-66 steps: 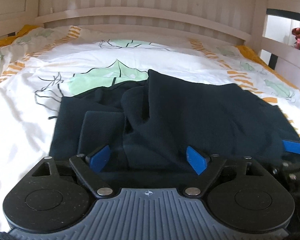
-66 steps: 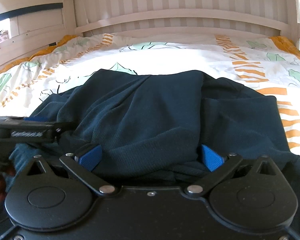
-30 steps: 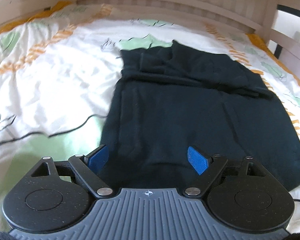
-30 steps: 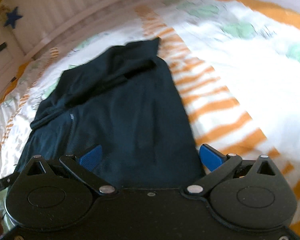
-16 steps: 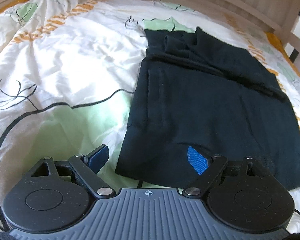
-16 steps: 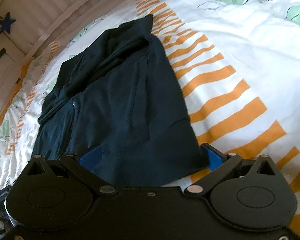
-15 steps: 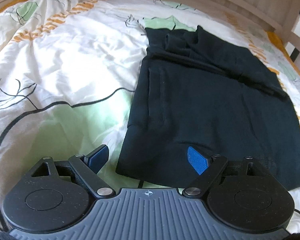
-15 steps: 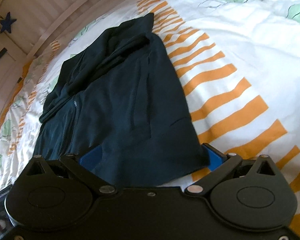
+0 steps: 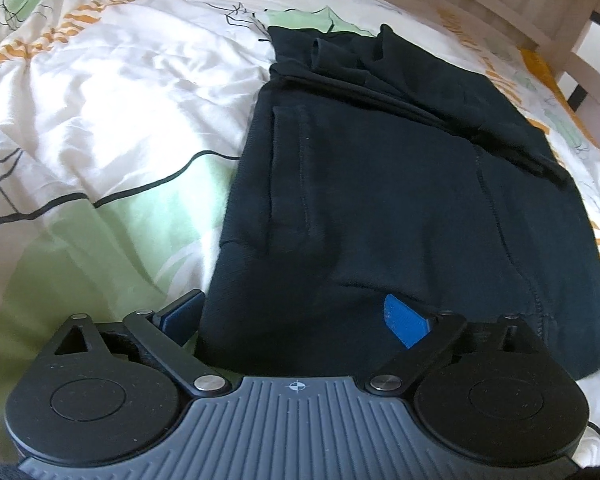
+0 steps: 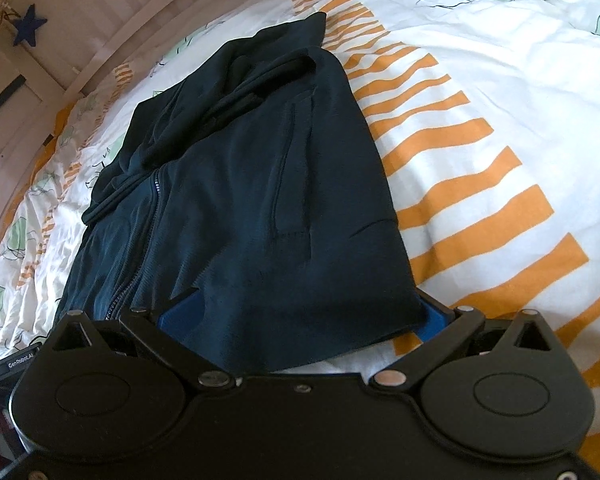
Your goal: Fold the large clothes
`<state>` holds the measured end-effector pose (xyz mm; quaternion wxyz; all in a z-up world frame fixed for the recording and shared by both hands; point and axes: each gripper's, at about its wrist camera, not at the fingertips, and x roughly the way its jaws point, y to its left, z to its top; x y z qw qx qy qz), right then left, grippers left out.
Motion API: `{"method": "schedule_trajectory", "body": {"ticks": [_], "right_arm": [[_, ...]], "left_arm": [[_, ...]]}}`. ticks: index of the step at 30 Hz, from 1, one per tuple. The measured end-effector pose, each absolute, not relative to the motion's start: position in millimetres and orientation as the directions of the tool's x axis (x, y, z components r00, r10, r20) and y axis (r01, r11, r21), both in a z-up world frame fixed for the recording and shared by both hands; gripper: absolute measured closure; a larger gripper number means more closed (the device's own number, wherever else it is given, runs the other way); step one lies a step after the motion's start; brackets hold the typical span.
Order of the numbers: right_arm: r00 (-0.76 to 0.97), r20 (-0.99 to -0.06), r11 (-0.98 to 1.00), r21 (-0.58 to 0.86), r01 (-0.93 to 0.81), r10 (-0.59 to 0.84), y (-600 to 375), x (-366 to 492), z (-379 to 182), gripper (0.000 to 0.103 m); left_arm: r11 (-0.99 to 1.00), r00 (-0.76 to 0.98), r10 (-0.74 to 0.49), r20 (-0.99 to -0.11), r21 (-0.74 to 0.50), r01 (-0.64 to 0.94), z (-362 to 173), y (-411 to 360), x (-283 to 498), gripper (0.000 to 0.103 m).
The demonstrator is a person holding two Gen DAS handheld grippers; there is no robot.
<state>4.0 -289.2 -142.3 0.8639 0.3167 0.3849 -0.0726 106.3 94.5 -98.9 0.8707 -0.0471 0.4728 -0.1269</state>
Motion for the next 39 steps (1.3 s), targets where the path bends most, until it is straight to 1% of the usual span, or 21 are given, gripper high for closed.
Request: {"method": "schedule_trajectory", "body": {"ticks": [5, 8, 10, 11, 12, 13, 14, 16, 17, 18, 19, 20, 21, 22, 23, 25, 26, 28, 31, 35, 39], "right_arm": [[0.712, -0.689, 0.766, 0.530, 0.364, 0.139, -295, 1, -143, 0.000], [0.719, -0.678, 0.756, 0.549, 0.357, 0.154, -296, -1, -142, 0.000], [0.720, -0.674, 0.752, 0.559, 0.350, 0.166, -296, -1, -142, 0.000], [0.721, -0.670, 0.749, 0.568, 0.342, 0.178, -296, -2, -141, 0.000], [0.721, -0.668, 0.747, 0.573, 0.337, 0.186, -294, -2, -141, 0.001], [0.720, -0.667, 0.747, 0.575, 0.334, 0.192, -293, -2, -140, 0.004], [0.721, -0.665, 0.744, 0.579, 0.332, 0.196, -293, -3, -140, 0.006], [0.722, -0.663, 0.733, 0.590, 0.338, 0.200, -292, -4, -139, 0.026], [0.723, -0.663, 0.726, 0.593, 0.347, 0.196, -292, -5, -140, 0.031], [0.723, -0.664, 0.718, 0.596, 0.360, 0.189, -293, -6, -140, 0.037], [0.724, -0.665, 0.710, 0.599, 0.370, 0.184, -295, -7, -140, 0.045], [0.724, -0.666, 0.701, 0.602, 0.381, 0.178, -296, -7, -141, 0.049], [0.723, -0.670, 0.696, 0.601, 0.393, 0.170, -297, -7, -141, 0.061], [0.725, -0.668, 0.693, 0.603, 0.396, 0.166, -298, -8, -141, 0.070], [0.729, -0.664, 0.691, 0.607, 0.393, 0.169, -298, -7, -141, 0.072], [0.735, -0.657, 0.692, 0.610, 0.387, 0.168, -298, -6, -139, 0.078], [0.742, -0.648, 0.687, 0.618, 0.382, 0.170, -298, -7, -137, 0.079], [0.770, -0.613, 0.665, 0.651, 0.365, 0.178, -301, -9, -132, 0.083], [0.809, -0.557, 0.639, 0.695, 0.330, 0.189, -305, -10, -121, 0.084], [0.847, -0.499, 0.657, 0.702, 0.274, 0.181, -309, 0, -97, 0.085], [0.882, -0.437, 0.674, 0.707, 0.214, 0.178, -318, 23, -72, 0.085]], "left_arm": [[0.958, 0.521, -0.286, -0.804, -0.221, 0.183, -98, 94, 106, 0.007], [0.946, 0.514, -0.323, -0.795, -0.261, 0.192, -96, 96, 105, 0.010], [0.940, 0.510, -0.340, -0.790, -0.278, 0.196, -95, 96, 102, 0.018], [0.940, 0.510, -0.342, -0.789, -0.280, 0.196, -94, 96, 101, 0.019], [0.938, 0.509, -0.345, -0.788, -0.284, 0.196, -94, 96, 100, 0.022], [0.938, 0.511, -0.346, -0.787, -0.288, 0.192, -93, 96, 100, 0.028], [0.938, 0.513, -0.346, -0.786, -0.293, 0.185, -93, 98, 100, 0.031], [0.940, 0.520, -0.340, -0.783, -0.302, 0.159, -92, 101, 100, 0.047], [0.940, 0.523, -0.338, -0.782, -0.310, 0.145, -91, 104, 100, 0.050], [0.937, 0.526, -0.343, -0.778, -0.324, 0.131, -91, 106, 100, 0.060], [0.933, 0.531, -0.349, -0.772, -0.340, 0.119, -90, 109, 100, 0.073], [0.927, 0.539, -0.358, -0.762, -0.358, 0.110, -89, 112, 99, 0.077], [0.922, 0.546, -0.367, -0.753, -0.371, 0.108, -89, 114, 99, 0.082], [0.919, 0.556, -0.371, -0.744, -0.379, 0.106, -88, 115, 99, 0.087], [0.916, 0.567, -0.374, -0.733, -0.387, 0.104, -86, 115, 98, 0.088], [0.909, 0.585, -0.380, -0.716, -0.406, 0.094, -83, 116, 97, 0.089], [0.903, 0.594, -0.385, -0.707, -0.420, 0.086, -81, 117, 97, 0.089], [0.883, 0.613, -0.405, -0.678, -0.464, 0.070, -76, 120, 96, 0.090], [0.867, 0.642, -0.419, -0.642, -0.492, 0.073, -63, 122, 98, 0.090], [0.846, 0.692, -0.435, -0.576, -0.524, 0.096, -37, 121, 110, 0.090], [0.812, 0.726, -0.468, -0.503, -0.568, 0.130, -11, 120, 139, 0.090]]}}
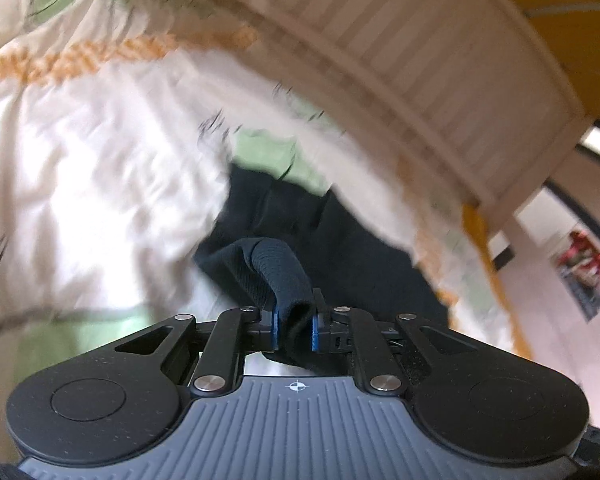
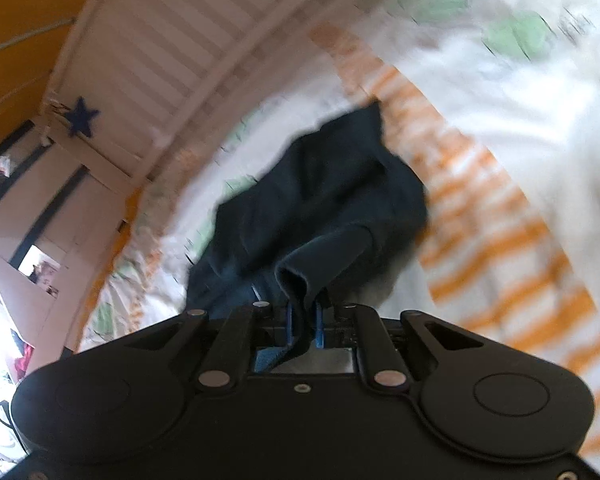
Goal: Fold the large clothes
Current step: 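Pinch the hoodie edge with the right tool while the left tool pinches fabric, then open both tools and lift them above the folded hoodie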
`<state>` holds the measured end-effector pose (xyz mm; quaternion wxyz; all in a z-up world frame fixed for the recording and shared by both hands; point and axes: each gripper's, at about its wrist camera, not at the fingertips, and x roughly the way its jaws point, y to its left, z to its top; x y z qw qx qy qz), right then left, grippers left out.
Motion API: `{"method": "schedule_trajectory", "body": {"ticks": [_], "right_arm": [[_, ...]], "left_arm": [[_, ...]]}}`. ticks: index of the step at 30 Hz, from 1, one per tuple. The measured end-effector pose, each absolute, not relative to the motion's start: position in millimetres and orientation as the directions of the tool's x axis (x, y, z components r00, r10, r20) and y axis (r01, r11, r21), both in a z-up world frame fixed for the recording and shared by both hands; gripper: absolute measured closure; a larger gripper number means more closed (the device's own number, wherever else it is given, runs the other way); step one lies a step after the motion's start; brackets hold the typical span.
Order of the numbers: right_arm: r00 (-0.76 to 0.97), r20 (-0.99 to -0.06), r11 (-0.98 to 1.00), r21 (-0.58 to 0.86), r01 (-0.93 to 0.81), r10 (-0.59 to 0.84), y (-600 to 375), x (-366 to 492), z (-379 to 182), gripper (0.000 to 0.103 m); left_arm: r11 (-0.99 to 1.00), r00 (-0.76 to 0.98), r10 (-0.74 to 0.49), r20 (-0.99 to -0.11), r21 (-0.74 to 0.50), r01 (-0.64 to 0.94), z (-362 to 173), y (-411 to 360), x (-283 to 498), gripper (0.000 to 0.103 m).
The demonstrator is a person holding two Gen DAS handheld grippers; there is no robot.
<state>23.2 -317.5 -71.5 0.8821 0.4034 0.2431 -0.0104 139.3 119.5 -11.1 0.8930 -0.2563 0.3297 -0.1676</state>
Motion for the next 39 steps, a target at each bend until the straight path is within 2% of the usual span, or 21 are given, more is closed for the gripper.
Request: {"method": "schedule_trajectory", "body": {"ticks": [6, 9, 13, 17, 21, 23, 25, 27, 29, 30, 31, 32, 33, 34, 39], "right_arm": [[0.915, -0.361, 0.700, 0.701, 0.137, 0.182, -333, 91, -43, 0.085], [0.918, -0.355, 0.704, 0.697, 0.135, 0.176, -340, 134, -42, 0.085], [0.910, -0.381, 0.712, 0.684, 0.160, 0.161, -346, 186, -58, 0.085], [0.891, -0.436, 0.746, 0.634, 0.206, 0.124, -350, 241, -84, 0.085], [0.856, -0.506, 0.749, 0.606, 0.269, 0.102, -364, 278, -114, 0.085], [0.852, -0.513, 0.748, 0.604, 0.276, 0.100, -366, 286, -125, 0.085], [0.849, -0.519, 0.741, 0.608, 0.285, 0.100, -365, 289, -132, 0.085], [0.854, -0.512, 0.732, 0.618, 0.287, 0.097, -365, 288, -134, 0.083], [0.861, -0.500, 0.732, 0.621, 0.281, 0.094, -365, 285, -131, 0.076], [0.865, -0.495, 0.738, 0.614, 0.280, 0.084, -366, 285, -129, 0.070], [0.870, -0.489, 0.747, 0.602, 0.281, 0.067, -365, 285, -126, 0.059], [0.877, -0.479, 0.757, 0.588, 0.285, 0.042, -364, 281, -122, 0.052], [0.882, -0.470, 0.762, 0.578, 0.291, 0.020, -364, 279, -118, 0.038], [0.889, -0.458, 0.768, 0.569, 0.294, -0.001, -364, 277, -115, 0.023], [0.894, -0.447, 0.841, 0.471, 0.267, -0.034, -342, 262, -98, 0.021]], "left_arm": [[0.814, 0.789, -0.456, -0.412, -0.551, 0.183, 17, 99, 201, 0.090], [0.830, 0.816, -0.427, -0.389, -0.527, 0.183, 17, 87, 237, 0.096], [0.849, 0.814, -0.397, -0.424, -0.507, 0.150, 3, 71, 288, 0.096], [0.889, 0.810, -0.351, -0.470, -0.438, 0.131, -17, 54, 322, 0.096], [0.904, 0.795, -0.335, -0.506, -0.409, 0.121, -38, 57, 339, 0.091], [0.902, 0.791, -0.341, -0.508, -0.414, 0.122, -44, 59, 346, 0.088], [0.907, 0.796, -0.321, -0.513, -0.409, 0.102, -47, 61, 352, 0.078], [0.914, 0.815, -0.290, -0.502, -0.399, 0.079, -44, 64, 353, 0.077], [0.913, 0.828, -0.280, -0.486, -0.402, 0.073, -39, 68, 356, 0.072], [0.913, 0.833, -0.276, -0.479, -0.402, 0.072, -35, 69, 355, 0.065], [0.913, 0.839, -0.274, -0.470, -0.400, 0.074, -31, 69, 355, 0.053], [0.915, 0.846, -0.271, -0.460, -0.395, 0.079, -27, 70, 352, 0.047], [0.919, 0.851, -0.269, -0.451, -0.385, 0.086, -24, 69, 348, 0.036], [0.923, 0.853, -0.269, -0.448, -0.372, 0.095, -21, 67, 344, 0.032], [0.956, 0.821, -0.269, -0.504, -0.245, 0.163, -20, 40, 323, 0.027]]}}
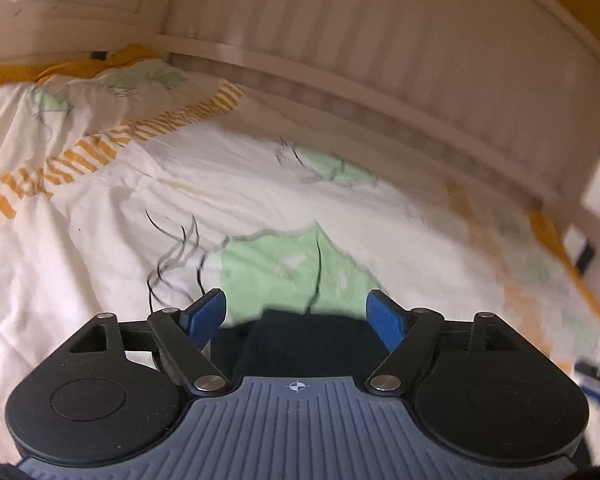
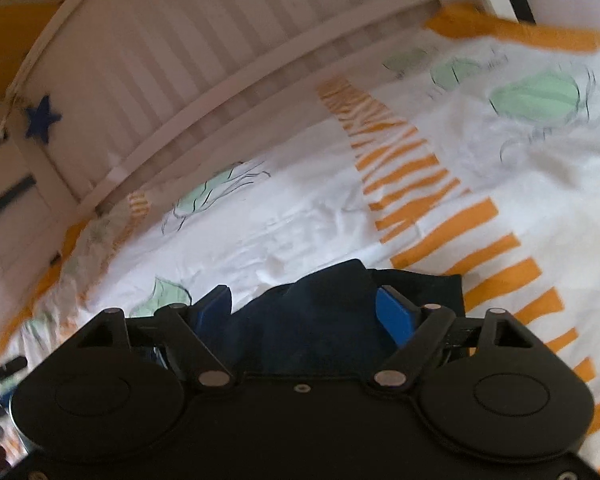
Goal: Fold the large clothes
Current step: 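Open both tools and lift them above the folded hoodie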
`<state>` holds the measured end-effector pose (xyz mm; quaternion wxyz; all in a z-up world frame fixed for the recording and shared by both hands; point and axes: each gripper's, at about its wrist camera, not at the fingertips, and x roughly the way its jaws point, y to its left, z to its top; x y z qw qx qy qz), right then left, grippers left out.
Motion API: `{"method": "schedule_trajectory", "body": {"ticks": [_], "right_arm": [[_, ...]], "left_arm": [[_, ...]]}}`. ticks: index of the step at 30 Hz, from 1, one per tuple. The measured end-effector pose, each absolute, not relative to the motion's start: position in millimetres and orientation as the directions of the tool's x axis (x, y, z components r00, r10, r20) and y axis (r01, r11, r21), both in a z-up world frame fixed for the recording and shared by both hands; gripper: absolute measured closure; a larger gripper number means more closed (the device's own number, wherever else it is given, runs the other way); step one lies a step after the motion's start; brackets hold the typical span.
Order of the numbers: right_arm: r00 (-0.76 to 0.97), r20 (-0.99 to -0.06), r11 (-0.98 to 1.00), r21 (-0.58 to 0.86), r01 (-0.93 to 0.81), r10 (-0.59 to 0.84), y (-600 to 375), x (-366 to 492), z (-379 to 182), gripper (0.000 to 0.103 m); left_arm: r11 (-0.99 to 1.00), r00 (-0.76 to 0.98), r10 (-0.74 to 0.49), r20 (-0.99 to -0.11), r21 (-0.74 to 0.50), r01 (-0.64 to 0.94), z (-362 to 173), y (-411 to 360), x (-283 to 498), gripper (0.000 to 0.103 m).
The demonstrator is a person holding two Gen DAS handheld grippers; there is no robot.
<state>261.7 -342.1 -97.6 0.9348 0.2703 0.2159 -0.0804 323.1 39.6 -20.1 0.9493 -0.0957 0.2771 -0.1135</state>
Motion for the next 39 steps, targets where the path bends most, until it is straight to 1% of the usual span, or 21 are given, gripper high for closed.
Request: {"method": "schedule_trajectory", "body": {"ticks": [2, 8, 11, 13, 14, 15, 16, 18, 19, 21, 24, 27, 29, 32, 34, 36, 39], "right_arm": [[0.888, -0.460, 0.876, 0.418, 0.240, -0.024, -326, 258, -96, 0.020], [0.853, -0.522, 0.978, 0.180, 0.106, 0.003, -258, 263, -100, 0.020], [0.835, -0.550, 0.998, 0.044, 0.033, -0.003, -233, 278, -106, 0.019], [0.813, -0.580, 0.999, -0.025, 0.037, -0.044, -229, 290, -113, 0.019], [0.803, -0.593, 0.998, -0.041, 0.051, -0.066, -232, 296, -118, 0.019], [0.796, -0.601, 0.998, -0.033, 0.062, -0.069, -240, 301, -123, 0.012], [0.791, -0.607, 0.997, -0.018, 0.079, -0.074, -249, 306, -127, 0.007], [0.779, -0.618, 0.991, -0.008, 0.130, -0.107, -264, 313, -133, 0.007], [0.775, -0.623, 0.990, 0.013, 0.141, -0.102, -271, 316, -135, 0.003], [0.771, -0.632, 0.986, 0.063, 0.154, -0.079, -280, 320, -139, 0.002], [0.771, -0.629, 0.985, 0.055, 0.165, -0.094, -279, 318, -140, 0.002], [0.773, -0.628, 0.985, 0.063, 0.163, -0.088, -280, 313, -133, 0.002], [0.783, -0.617, 0.983, 0.079, 0.164, -0.081, -287, 303, -126, 0.003], [0.818, -0.573, 0.975, 0.155, 0.162, -0.044, -307, 278, -114, 0.002], [0.827, -0.561, 0.960, 0.215, 0.179, -0.029, -326, 261, -110, 0.001], [0.825, -0.565, 0.944, 0.264, 0.200, -0.017, -344, 246, -110, 0.001], [0.802, -0.597, 0.924, 0.314, 0.219, 0.013, -366, 227, -118, 0.001]], "left_arm": [[0.960, 0.803, -0.277, -0.529, -0.188, 0.207, -26, 24, 314, 0.027], [0.939, 0.760, -0.290, -0.582, -0.020, 0.343, -54, -23, 298, 0.027], [0.939, 0.747, -0.248, -0.616, 0.038, 0.343, -72, -34, 309, 0.027], [0.951, 0.730, -0.200, -0.653, 0.051, 0.306, -84, -32, 321, 0.025], [0.957, 0.719, -0.188, -0.669, 0.039, 0.287, -91, -28, 329, 0.023], [0.962, 0.711, -0.188, -0.678, 0.018, 0.271, -95, -21, 336, 0.017], [0.965, 0.709, -0.191, -0.679, 0.001, 0.261, -97, -16, 341, 0.013], [0.970, 0.706, -0.178, -0.686, 0.000, 0.244, -100, -9, 350, 0.010], [0.970, 0.700, -0.175, -0.693, 0.000, 0.243, -100, -8, 353, 0.006], [0.970, 0.681, -0.190, -0.708, -0.028, 0.242, -101, -4, 360, 0.004], [0.970, 0.678, -0.194, -0.709, -0.037, 0.240, -99, -2, 359, 0.004], [0.966, 0.688, -0.224, -0.690, -0.067, 0.248, -91, 7, 349, 0.007], [0.959, 0.691, -0.275, -0.669, -0.141, 0.245, -85, 22, 342, 0.007], [0.937, 0.682, -0.347, -0.644, -0.269, 0.222, -80, 52, 333, 0.006], [0.921, 0.671, -0.375, -0.640, -0.336, 0.195, -80, 72, 328, 0.006], [0.909, 0.660, -0.391, -0.641, -0.380, 0.169, -81, 90, 322, 0.006], [0.900, 0.642, -0.402, -0.653, -0.410, 0.146, -84, 107, 314, 0.006]]}}
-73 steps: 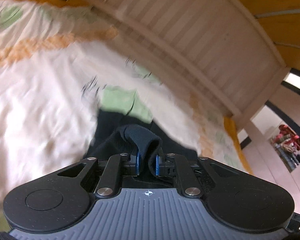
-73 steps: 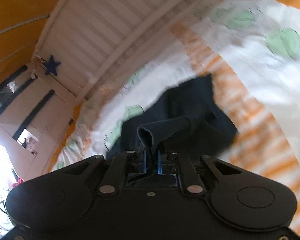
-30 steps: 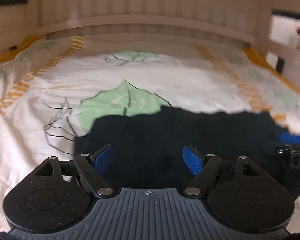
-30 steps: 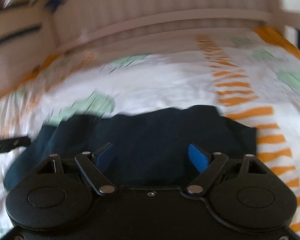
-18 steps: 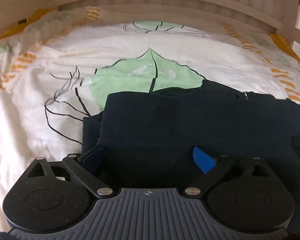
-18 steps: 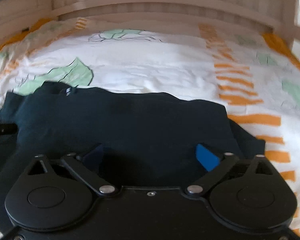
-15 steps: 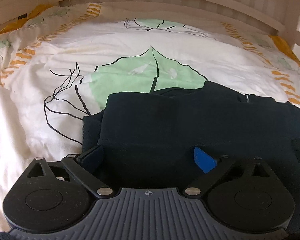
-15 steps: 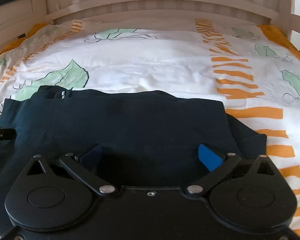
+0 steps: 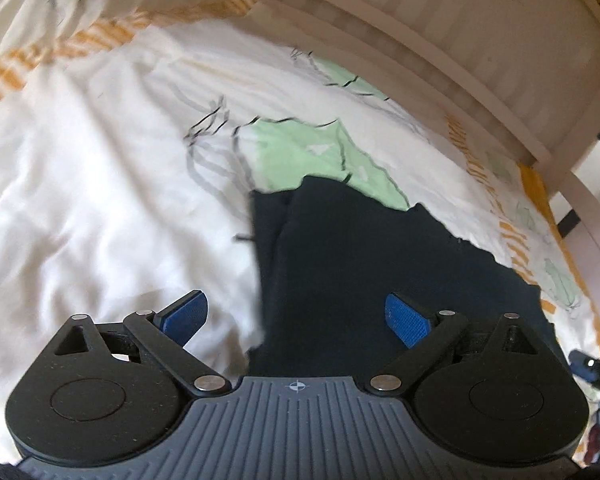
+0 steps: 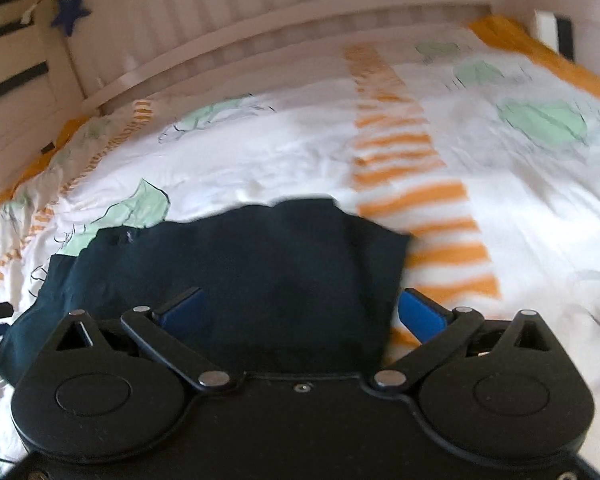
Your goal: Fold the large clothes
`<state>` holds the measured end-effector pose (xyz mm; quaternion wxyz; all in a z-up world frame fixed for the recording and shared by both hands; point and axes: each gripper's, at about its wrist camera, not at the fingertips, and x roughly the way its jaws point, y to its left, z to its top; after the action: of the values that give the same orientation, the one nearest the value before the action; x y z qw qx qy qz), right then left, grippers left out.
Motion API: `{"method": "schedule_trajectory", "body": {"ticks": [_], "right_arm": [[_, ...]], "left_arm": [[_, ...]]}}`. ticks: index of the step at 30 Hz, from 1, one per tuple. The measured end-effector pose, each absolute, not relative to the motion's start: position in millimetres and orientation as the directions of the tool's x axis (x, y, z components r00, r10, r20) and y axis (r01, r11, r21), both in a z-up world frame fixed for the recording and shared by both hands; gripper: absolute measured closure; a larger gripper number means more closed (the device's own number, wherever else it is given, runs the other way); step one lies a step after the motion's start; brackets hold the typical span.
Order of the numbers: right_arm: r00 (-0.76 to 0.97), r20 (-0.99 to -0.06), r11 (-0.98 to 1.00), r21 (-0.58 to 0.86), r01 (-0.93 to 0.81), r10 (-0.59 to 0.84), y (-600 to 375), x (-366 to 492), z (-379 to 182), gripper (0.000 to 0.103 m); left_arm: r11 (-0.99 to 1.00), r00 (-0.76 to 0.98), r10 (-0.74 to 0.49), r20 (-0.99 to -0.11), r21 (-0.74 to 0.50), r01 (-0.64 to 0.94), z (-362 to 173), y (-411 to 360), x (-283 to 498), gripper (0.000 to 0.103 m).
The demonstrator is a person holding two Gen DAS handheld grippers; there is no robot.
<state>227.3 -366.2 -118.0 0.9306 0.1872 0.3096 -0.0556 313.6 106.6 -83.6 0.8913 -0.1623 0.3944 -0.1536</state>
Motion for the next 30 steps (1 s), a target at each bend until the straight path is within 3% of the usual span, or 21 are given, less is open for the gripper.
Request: {"method": "schedule_trajectory", "body": {"ticks": [5, 11, 13, 23, 24, 25, 26, 27, 28, 30], "right_arm": [[0.775, -0.623, 0.881, 0.419, 0.221, 0.102, -383, 208, -139, 0.001], [0.794, -0.560, 0.822, 0.552, 0.143, 0.237, -385, 211, -152, 0.000], [0.797, -0.539, 0.801, 0.586, 0.124, 0.272, -386, 218, -156, 0.000], [0.820, -0.440, 0.720, 0.692, 0.049, 0.367, -382, 253, -169, 0.000], [0.821, -0.440, 0.723, 0.689, 0.050, 0.364, -380, 254, -168, 0.000], [0.821, -0.445, 0.730, 0.682, 0.051, 0.358, -378, 254, -167, 0.001], [0.821, -0.456, 0.744, 0.666, 0.058, 0.344, -377, 253, -166, 0.006], [0.818, -0.480, 0.764, 0.640, 0.081, 0.316, -375, 252, -165, 0.033], [0.812, -0.501, 0.771, 0.628, 0.104, 0.299, -375, 251, -164, 0.053], [0.815, -0.487, 0.742, 0.661, 0.108, 0.314, -377, 247, -161, 0.063]], "left_arm": [[0.890, 0.582, -0.435, -0.687, -0.425, 0.164, -96, 110, 307, 0.006], [0.838, 0.526, -0.529, -0.666, -0.510, 0.196, -112, 91, 324, 0.006], [0.827, 0.523, -0.541, -0.658, -0.528, 0.192, -116, 84, 335, 0.001], [0.811, 0.506, -0.576, -0.642, -0.527, 0.254, -119, 59, 365, 0.004], [0.810, 0.510, -0.577, -0.638, -0.530, 0.251, -118, 59, 363, 0.027], [0.819, 0.515, -0.563, -0.646, -0.522, 0.240, -117, 60, 361, 0.069], [0.814, 0.512, -0.568, -0.644, -0.531, 0.234, -117, 63, 359, 0.075], [0.791, 0.503, -0.596, -0.626, -0.567, 0.230, -117, 66, 357, 0.079], [0.782, 0.507, -0.604, -0.615, -0.578, 0.231, -115, 69, 354, 0.081], [0.787, 0.519, -0.599, -0.609, -0.567, 0.243, -107, 67, 347, 0.083]]}}
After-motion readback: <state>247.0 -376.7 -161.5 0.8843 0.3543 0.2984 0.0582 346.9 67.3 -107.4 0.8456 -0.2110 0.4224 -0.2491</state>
